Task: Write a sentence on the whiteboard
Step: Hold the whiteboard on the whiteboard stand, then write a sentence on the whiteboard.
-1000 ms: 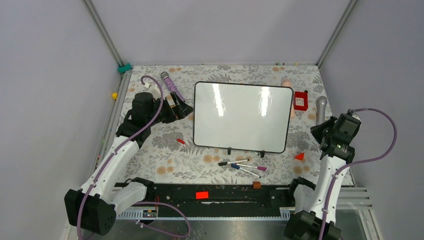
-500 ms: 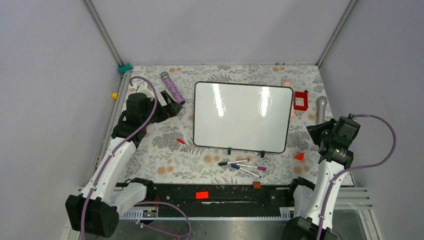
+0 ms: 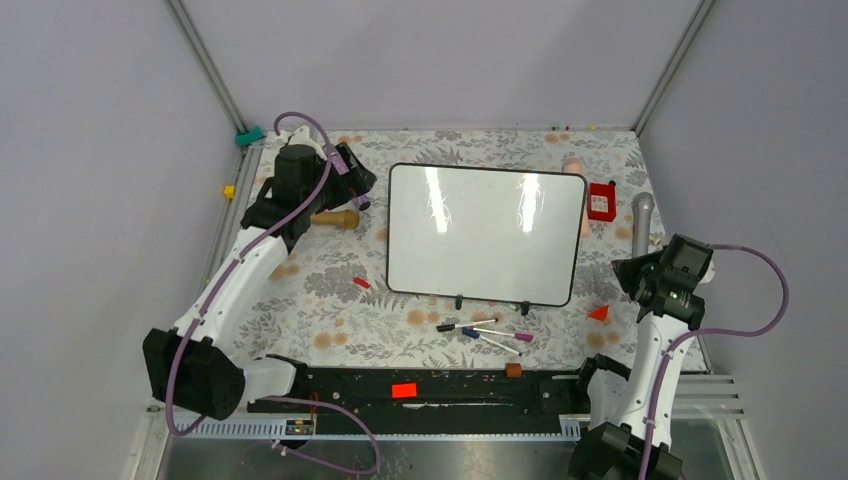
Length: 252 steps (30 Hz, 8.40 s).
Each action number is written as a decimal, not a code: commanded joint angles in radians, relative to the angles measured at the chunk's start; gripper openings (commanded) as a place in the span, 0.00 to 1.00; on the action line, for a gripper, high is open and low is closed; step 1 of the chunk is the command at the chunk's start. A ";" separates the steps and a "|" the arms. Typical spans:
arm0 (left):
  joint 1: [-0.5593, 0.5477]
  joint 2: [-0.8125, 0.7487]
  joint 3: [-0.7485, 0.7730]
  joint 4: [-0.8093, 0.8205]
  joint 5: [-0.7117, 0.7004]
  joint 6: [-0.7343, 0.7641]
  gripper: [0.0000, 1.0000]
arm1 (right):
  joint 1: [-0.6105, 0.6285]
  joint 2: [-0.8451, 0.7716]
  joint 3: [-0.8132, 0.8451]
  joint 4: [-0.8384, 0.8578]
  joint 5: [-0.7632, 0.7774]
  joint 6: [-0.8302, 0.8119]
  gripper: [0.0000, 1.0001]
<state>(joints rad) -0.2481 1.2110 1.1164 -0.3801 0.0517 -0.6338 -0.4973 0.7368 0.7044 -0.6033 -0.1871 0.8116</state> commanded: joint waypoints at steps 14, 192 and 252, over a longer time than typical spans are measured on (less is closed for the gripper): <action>-0.060 0.185 0.237 -0.088 -0.179 0.149 0.99 | 0.058 0.047 0.116 -0.267 0.238 0.088 0.00; 0.134 0.605 -0.809 1.847 1.204 0.040 0.00 | 0.753 -0.009 0.170 0.119 -0.092 -0.207 0.00; 0.129 0.611 -0.794 1.847 1.244 0.046 0.00 | 1.607 0.897 0.909 0.286 0.877 -0.457 0.00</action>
<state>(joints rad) -0.1059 1.8107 0.3027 1.4075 1.2301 -0.6247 1.1004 1.6131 1.5448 -0.3187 0.6376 0.3801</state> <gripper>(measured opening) 0.053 0.155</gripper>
